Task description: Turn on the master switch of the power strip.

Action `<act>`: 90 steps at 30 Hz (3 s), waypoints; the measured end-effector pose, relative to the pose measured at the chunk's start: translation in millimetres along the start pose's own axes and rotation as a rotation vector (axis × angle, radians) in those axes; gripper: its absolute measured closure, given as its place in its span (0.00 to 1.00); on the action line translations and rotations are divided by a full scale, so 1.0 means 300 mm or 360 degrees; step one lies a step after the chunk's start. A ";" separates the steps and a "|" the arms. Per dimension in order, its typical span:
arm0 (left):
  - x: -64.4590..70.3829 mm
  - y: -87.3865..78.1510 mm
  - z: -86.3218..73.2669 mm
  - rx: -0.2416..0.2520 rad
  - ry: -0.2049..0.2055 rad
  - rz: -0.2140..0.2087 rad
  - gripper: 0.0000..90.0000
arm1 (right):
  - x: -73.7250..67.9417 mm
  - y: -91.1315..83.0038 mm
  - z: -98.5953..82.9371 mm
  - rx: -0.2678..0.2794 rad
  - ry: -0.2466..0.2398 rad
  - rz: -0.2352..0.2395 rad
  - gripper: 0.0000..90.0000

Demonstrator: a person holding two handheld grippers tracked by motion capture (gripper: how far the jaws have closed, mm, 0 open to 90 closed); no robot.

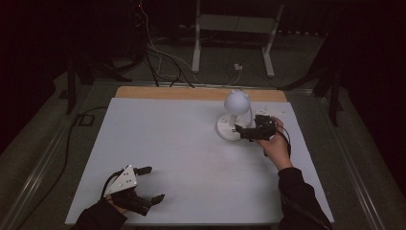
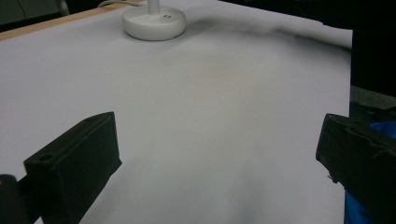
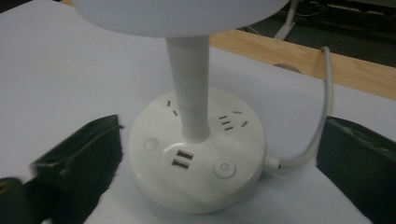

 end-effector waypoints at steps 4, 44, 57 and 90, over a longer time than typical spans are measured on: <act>0.000 0.000 0.000 0.0001 -0.0001 0.0000 0.00 | 0.011 0.019 -0.011 -0.0022 0.0022 -0.0042 0.18; -0.002 0.000 -0.001 -0.0003 0.0001 0.0008 0.00 | 0.013 0.072 -0.049 -0.0136 0.0067 -0.0174 1.00; -0.002 0.001 -0.001 -0.0002 -0.0004 0.0003 0.00 | 0.008 0.098 -0.083 -0.0192 0.0027 -0.0198 1.00; 0.005 0.003 0.001 0.0004 0.0002 -0.0020 0.00 | 0.004 0.106 -0.109 -0.0111 -0.0020 -0.0289 1.00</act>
Point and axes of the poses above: each handheld gripper's, and its own axes: y roughly forward along the jaws, z roughly out of its top, x roughly to its right, the point moved 8 cm from there along y, roughly forward along the jaws, and after that the axes turned 1 degree about y, right-handed, at the moved point
